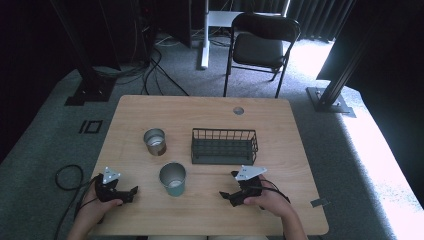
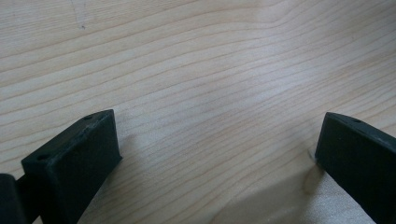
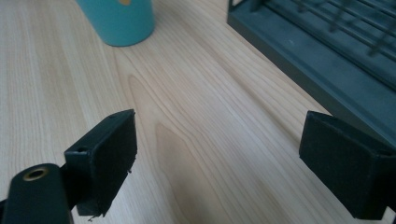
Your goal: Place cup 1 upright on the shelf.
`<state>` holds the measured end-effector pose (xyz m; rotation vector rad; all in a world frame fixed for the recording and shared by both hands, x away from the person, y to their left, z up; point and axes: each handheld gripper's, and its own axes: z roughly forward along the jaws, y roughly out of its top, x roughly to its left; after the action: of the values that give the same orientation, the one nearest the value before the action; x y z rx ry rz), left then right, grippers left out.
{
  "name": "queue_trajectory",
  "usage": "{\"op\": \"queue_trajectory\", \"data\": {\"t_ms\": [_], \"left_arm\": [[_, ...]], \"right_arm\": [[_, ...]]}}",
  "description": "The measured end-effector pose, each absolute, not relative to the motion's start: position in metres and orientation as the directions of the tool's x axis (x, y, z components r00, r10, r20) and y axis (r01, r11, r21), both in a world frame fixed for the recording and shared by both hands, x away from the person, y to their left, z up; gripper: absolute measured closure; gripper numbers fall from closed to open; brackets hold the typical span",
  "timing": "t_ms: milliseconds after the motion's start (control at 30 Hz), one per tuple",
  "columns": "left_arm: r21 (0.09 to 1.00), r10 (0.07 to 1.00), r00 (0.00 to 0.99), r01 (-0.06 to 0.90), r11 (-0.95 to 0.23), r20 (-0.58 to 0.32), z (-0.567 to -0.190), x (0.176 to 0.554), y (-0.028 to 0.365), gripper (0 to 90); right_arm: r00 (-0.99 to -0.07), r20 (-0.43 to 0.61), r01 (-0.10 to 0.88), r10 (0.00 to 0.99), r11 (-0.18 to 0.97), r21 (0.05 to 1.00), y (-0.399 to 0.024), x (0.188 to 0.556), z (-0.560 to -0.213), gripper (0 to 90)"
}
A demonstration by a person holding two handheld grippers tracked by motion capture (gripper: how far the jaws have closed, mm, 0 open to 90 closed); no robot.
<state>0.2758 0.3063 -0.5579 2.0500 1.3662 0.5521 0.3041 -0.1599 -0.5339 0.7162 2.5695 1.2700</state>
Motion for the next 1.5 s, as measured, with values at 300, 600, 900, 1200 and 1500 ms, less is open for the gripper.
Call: {"op": "queue_trajectory", "data": {"t_ms": [300, 600, 900, 1200, 1500], "left_arm": [[0.684, 0.924, 0.382, 0.671, -0.285, 0.01, -0.558, 0.276, 0.306, 0.3], [0.685, 0.924, 0.382, 0.671, -0.284, 0.009, -0.558, 0.276, 0.306, 0.3], [0.685, 0.924, 0.381, 0.671, -0.283, 0.008, -0.558, 0.276, 0.306, 0.3], [0.685, 0.924, 0.381, 0.671, -0.283, 0.008, -0.558, 0.276, 0.306, 0.3], [0.686, 0.924, 0.381, 0.671, -0.283, 0.008, -0.558, 0.276, 0.306, 0.3]], "right_arm": [[-0.892, 0.052, 0.311, 0.45, 0.524, 0.793, -0.137, 0.305, -0.535, 11.1], [-0.912, 0.055, 0.281, 0.406, 0.522, 0.805, -0.113, 0.307, -0.534, 11.1], [-0.929, 0.059, 0.251, 0.365, 0.506, 0.825, -0.09, 0.307, -0.529, 11.1], [-0.942, 0.058, 0.225, 0.33, 0.495, 0.839, -0.07, 0.308, -0.522, 11.1], [-0.948, 0.059, 0.21, 0.313, 0.474, 0.855, -0.054, 0.307, -0.52, 11.1]]}}
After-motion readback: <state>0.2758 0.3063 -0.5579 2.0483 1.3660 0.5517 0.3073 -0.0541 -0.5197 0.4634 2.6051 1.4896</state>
